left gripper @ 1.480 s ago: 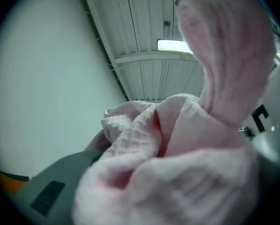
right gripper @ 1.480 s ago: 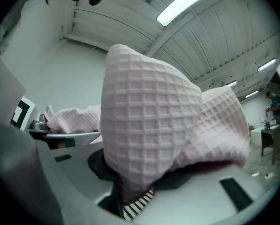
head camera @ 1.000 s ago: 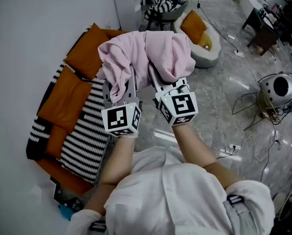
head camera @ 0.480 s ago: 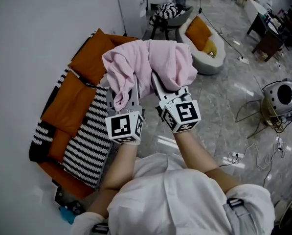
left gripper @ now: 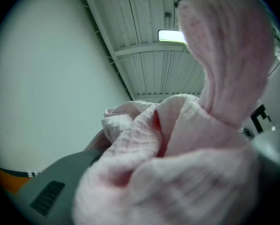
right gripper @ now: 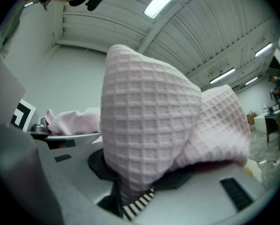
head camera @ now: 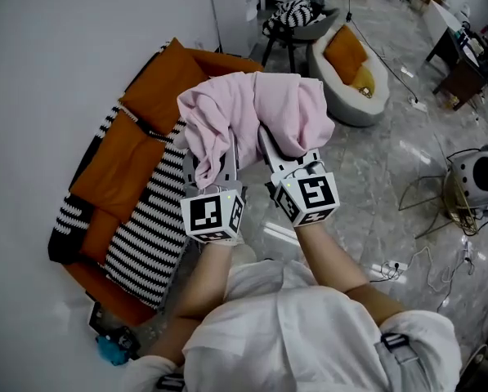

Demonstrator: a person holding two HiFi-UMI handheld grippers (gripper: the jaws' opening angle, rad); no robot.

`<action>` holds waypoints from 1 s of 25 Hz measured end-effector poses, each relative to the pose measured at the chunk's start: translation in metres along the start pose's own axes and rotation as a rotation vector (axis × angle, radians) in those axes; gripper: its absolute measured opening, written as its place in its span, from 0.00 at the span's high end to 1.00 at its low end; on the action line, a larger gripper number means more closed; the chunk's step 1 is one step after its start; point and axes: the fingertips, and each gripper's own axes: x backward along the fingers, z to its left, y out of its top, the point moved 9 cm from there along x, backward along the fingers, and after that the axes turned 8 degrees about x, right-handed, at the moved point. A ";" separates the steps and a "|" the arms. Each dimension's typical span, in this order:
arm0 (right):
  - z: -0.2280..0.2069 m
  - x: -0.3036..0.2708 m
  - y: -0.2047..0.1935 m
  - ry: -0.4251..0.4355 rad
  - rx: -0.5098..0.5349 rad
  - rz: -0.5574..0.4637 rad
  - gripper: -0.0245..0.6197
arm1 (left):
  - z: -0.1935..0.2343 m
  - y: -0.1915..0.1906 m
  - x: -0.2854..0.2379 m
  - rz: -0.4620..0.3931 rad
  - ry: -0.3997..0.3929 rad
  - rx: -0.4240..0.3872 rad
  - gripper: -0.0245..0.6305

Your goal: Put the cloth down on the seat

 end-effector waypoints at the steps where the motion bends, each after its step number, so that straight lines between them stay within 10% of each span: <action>1: 0.001 -0.009 -0.003 0.004 0.002 0.003 0.71 | 0.008 -0.002 -0.005 -0.001 0.003 0.002 0.76; 25: -0.009 -0.267 -0.043 -0.022 0.037 0.026 0.71 | 0.194 -0.002 -0.199 -0.004 -0.046 0.056 0.76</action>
